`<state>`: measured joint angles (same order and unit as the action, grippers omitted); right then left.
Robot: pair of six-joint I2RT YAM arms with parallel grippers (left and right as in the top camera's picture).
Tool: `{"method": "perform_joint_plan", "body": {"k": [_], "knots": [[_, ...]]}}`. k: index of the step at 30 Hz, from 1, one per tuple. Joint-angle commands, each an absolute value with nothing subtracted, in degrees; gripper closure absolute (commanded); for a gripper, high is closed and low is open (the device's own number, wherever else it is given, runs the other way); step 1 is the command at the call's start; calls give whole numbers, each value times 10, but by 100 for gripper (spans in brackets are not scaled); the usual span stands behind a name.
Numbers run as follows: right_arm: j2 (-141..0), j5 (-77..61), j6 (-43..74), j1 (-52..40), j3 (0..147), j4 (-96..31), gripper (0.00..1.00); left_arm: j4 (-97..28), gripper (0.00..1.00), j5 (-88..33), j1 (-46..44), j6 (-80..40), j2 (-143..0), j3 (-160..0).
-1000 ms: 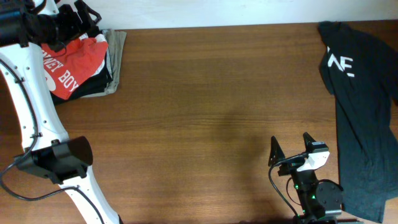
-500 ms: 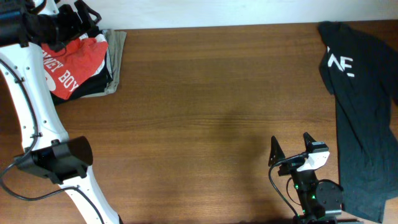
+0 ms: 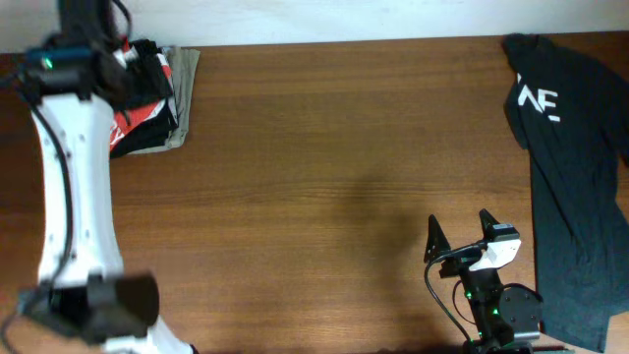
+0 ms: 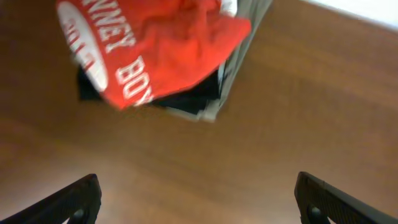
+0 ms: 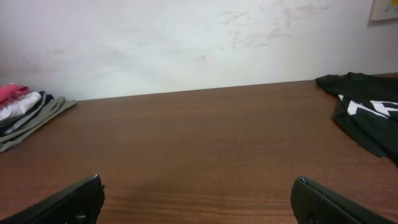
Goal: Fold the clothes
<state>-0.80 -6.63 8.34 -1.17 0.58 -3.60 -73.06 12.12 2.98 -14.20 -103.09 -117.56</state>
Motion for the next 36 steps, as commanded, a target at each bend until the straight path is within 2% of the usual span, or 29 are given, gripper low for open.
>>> {"method": "perform_joint_plan", "body": {"k": [1,4,6,9,12,16,19,23,30,36], "knots": [[-2,-57,79,-15,3,-41,1,-661,1,191,16,-134,-896,-1015],[-2,-57,79,-15,3,-41,1,-544,1,183,11,-127,-754,-813],[-2,-57,79,-15,3,-41,1,-400,1,119,11,-40,-637,-638],[-2,-57,79,-15,3,-41,1,-233,1,33,11,33,-518,-469],[-2,-57,79,-15,3,-41,2,-48,1,21,11,37,-383,-287],[-2,-57,79,-15,3,-41,1,86,1,21,13,38,-260,-120],[-2,-57,79,-15,3,-41,1,133,1,23,16,38,-200,-60],[-2,-57,79,-15,3,-41,1,136,1,20,25,38,-100,-6],[-2,-57,79,-15,3,-41,1,-34,1,-22,28,89,-3,-5],[-2,-57,79,-15,3,-41,1,-47,1,-18,29,89,-3,-5]]}}
